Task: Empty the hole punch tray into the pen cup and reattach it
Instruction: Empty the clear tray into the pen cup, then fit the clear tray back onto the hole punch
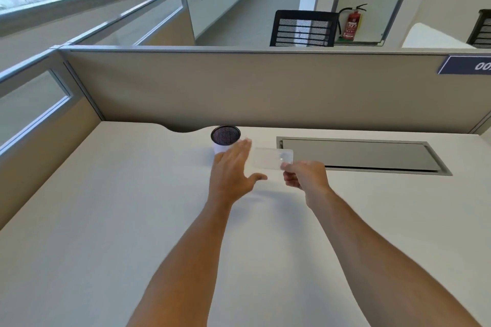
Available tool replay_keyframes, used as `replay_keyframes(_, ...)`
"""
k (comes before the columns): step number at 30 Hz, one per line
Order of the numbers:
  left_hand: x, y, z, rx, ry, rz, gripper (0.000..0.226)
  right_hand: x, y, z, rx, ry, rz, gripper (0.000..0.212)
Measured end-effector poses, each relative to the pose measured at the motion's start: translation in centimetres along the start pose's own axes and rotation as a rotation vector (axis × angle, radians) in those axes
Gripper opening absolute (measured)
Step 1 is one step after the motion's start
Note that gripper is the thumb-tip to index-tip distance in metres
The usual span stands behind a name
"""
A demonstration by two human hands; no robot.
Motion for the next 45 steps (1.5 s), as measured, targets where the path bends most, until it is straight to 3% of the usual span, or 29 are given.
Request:
replay_keyframes(7, 5.7, 0.7, 5.7, 0.066, 0.031, -0.206, 0.072, 4.6, -5.8, 2.9, 0.05, 0.108, -0.011, 0.011)
replay_keyframes(15, 14.1, 1.1, 10.9, 0.074, 0.073, -0.399, 0.066, 11.5, -12.1, 7.4, 0.292, 0.23, -0.144, 0.017)
replay_keyframes(21, 20.8, 1.4, 13.2, 0.082, 0.083, -0.505, 0.06, 15.5, -15.4, 8.2, 0.548, 0.112, -0.193, 0.02)
replay_keyframes(27, 24.4, 0.9, 14.8, 0.083, 0.098, -0.563, 0.067, 18.3, -15.9, 10.0, 0.853, 0.019, -0.221, 0.006)
replay_keyframes(32, 27.2, 0.6, 15.6, 0.104, 0.061, -0.596, 0.066, 20.0, -16.0, 11.3, 0.995, -0.023, -0.251, 0.011)
replay_keyframes(42, 29.0, 0.6, 16.5, 0.182, -0.069, -0.605, 0.068, 21.9, -17.1, 11.7, 1.203, -0.156, -0.213, 0.025)
replay_keyframes(45, 29.4, 0.4, 16.2, 0.219, -0.117, -0.598, 0.068, 22.0, -18.9, 10.6, 1.275, -0.261, -0.08, 0.034)
Point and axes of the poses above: each hand's wrist, its own x-axis away from the middle knuckle, its own y-axis out of the palm, z = x × y, the point moved 9 cm from there along -x, towards the middle knuckle, and after that the axes turned 3 degrees about z, right-handed, at the moved point
